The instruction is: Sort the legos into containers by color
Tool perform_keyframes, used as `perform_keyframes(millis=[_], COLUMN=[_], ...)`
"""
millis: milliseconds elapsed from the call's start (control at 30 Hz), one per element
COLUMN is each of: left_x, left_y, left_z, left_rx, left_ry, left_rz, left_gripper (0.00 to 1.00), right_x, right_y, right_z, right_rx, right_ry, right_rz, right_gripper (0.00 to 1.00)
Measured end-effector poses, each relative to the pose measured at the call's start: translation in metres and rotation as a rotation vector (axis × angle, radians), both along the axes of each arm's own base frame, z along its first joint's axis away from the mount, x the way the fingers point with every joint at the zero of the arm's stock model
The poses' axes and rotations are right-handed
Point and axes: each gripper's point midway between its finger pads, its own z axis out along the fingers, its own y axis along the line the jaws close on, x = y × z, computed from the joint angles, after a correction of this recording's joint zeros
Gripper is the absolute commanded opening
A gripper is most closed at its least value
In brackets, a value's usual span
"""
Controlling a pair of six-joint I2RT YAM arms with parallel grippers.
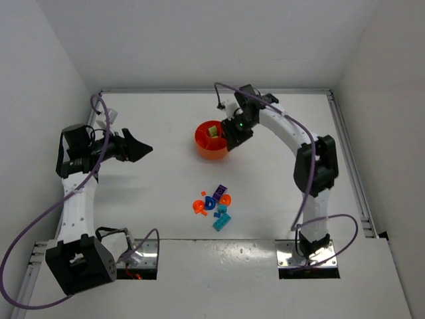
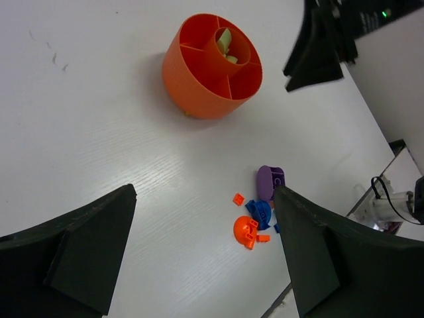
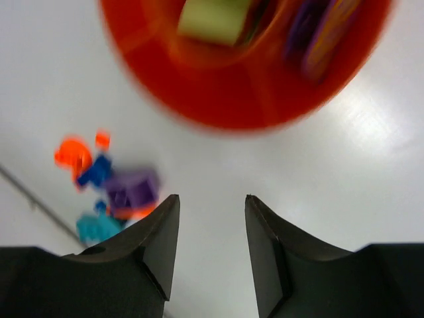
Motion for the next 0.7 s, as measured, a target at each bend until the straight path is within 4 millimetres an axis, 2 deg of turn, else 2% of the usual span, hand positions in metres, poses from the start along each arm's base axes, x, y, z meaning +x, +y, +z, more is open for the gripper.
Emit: perform_keyframes(millis=[33,133,167,233,333,467,700], left_x=[-0.001,-0.004,-0.005,-0.007,-0.014,-0.018,-0.022], left_y=[0.000,0.000,0.000,-0.002,-0.008,-0.011,-0.012], left_z=[0.000,0.002,0.002,0.000,-0.002,-0.004,-0.004], left_rx=[0.006,0.022,0.030,0.041,0.042,0.040,0.044], left_ry=[-0.006,-0.028,-0.035,-0.046,-0.055,-0.050,-0.054], left_rz=[0.002,0.001,-0.004,-0.030,-0.085,-0.126,-0.147], left_gripper=[0.92,0.97,0.98,1.00,1.00,1.00,1.00], right_x=[-0.016,-0.085,-0.096,-0.134,-0.168,-0.176,-0.161], right_y=[-0.004,-0.011,-0.010,-0.001,0.016,0.026,0.043], right_z=[0.001,0.009,0.011,0.012,0.004,-0.004,-0.020], right_rx=[0.001,-0.026,-0.030,-0.044,-0.069,-0.139,-0.297], right_ry=[0.003,0.001,-0.008,-0.046,-0.102,-0.208,-0.430], right_rz=[0.034,0.200,0.236,0.389,0.600,0.818,1.133], right_gripper=[0.44,0.50,0.50,0.51,0.51,0.50,0.48])
